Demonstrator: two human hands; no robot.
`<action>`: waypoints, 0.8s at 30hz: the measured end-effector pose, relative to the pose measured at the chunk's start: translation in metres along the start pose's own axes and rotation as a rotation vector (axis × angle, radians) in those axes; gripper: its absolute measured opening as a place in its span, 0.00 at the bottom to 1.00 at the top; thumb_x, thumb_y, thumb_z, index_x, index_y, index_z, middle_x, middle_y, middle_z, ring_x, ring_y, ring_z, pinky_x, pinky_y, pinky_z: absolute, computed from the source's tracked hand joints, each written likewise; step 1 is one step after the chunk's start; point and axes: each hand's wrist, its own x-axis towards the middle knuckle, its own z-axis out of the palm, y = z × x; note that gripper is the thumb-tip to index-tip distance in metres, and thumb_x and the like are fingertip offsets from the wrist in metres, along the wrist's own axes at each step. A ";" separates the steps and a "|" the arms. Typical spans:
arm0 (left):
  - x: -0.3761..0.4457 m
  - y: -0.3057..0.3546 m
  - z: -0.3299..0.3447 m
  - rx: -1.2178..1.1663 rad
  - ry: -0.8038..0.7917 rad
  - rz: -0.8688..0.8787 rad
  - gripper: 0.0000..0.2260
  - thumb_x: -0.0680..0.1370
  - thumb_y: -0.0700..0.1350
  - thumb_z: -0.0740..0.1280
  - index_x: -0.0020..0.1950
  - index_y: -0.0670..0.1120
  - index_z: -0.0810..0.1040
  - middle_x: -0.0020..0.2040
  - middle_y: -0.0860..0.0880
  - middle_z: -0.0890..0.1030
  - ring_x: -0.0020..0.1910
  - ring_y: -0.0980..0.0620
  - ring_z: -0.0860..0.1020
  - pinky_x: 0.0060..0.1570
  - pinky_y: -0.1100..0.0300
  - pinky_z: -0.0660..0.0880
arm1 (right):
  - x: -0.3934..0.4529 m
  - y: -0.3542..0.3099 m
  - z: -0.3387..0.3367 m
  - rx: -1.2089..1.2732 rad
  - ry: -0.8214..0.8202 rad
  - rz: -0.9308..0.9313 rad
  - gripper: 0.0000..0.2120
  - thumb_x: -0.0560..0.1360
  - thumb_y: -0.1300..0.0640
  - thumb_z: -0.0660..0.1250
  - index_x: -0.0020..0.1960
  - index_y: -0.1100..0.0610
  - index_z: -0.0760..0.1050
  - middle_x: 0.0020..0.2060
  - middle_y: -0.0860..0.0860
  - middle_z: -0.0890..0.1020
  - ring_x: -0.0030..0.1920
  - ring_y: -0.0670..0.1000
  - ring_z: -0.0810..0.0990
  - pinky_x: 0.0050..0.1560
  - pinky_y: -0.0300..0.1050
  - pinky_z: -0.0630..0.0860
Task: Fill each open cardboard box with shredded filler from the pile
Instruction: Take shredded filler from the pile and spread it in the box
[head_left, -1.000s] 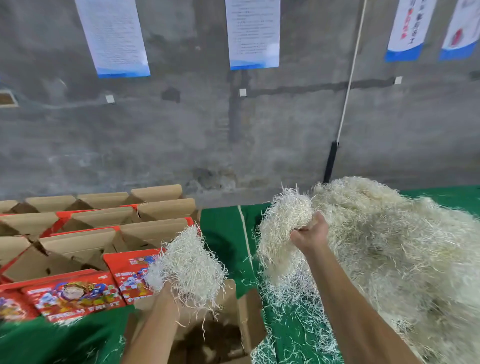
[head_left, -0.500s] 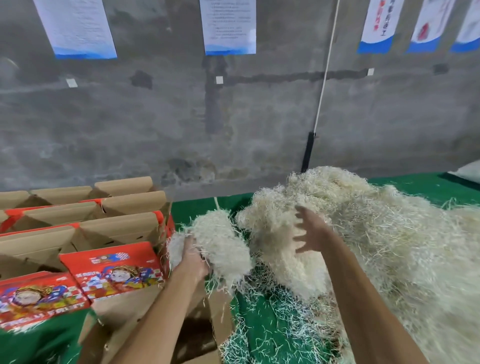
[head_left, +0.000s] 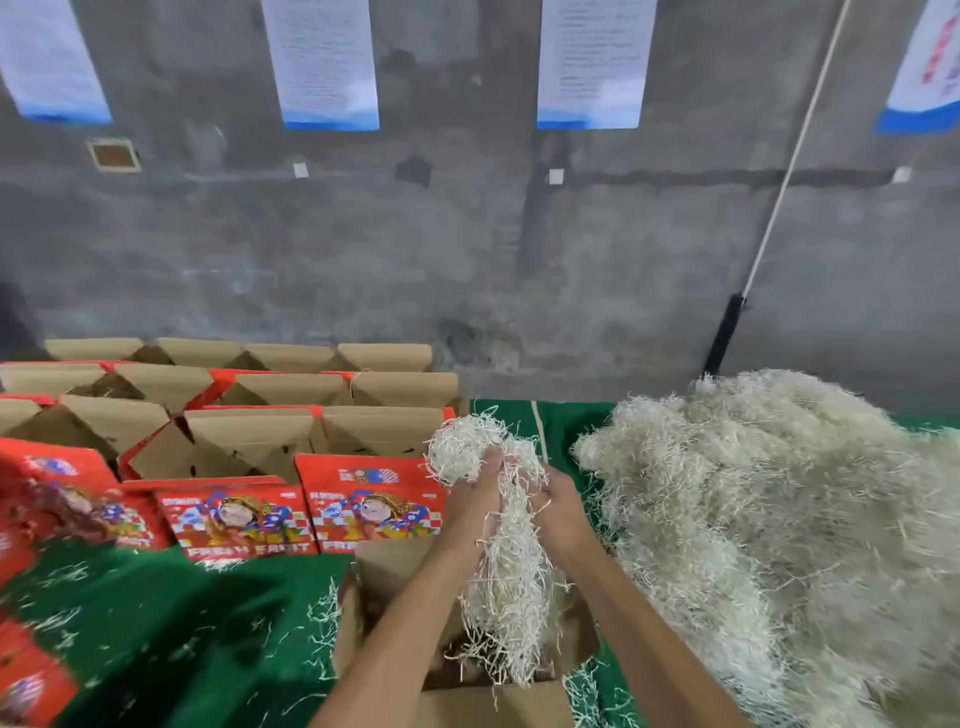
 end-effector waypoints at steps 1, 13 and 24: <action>-0.001 -0.007 -0.013 0.027 0.071 0.031 0.38 0.74 0.71 0.61 0.67 0.39 0.71 0.62 0.47 0.77 0.58 0.48 0.78 0.55 0.57 0.73 | -0.005 0.004 0.013 0.026 0.040 -0.011 0.41 0.71 0.26 0.61 0.65 0.60 0.76 0.30 0.47 0.77 0.28 0.47 0.71 0.33 0.46 0.78; -0.049 -0.056 -0.090 0.105 0.208 -0.072 0.11 0.85 0.41 0.54 0.64 0.43 0.72 0.66 0.43 0.71 0.69 0.43 0.70 0.59 0.62 0.69 | -0.064 0.010 0.077 0.344 -0.069 0.250 0.30 0.73 0.29 0.62 0.70 0.43 0.69 0.64 0.45 0.76 0.57 0.47 0.77 0.63 0.52 0.75; -0.039 -0.062 -0.111 0.499 -0.090 0.219 0.36 0.75 0.34 0.68 0.73 0.61 0.57 0.72 0.48 0.67 0.48 0.66 0.77 0.42 0.62 0.78 | -0.063 0.009 0.028 0.242 0.251 0.187 0.38 0.69 0.21 0.58 0.73 0.39 0.68 0.72 0.44 0.70 0.73 0.45 0.63 0.74 0.52 0.51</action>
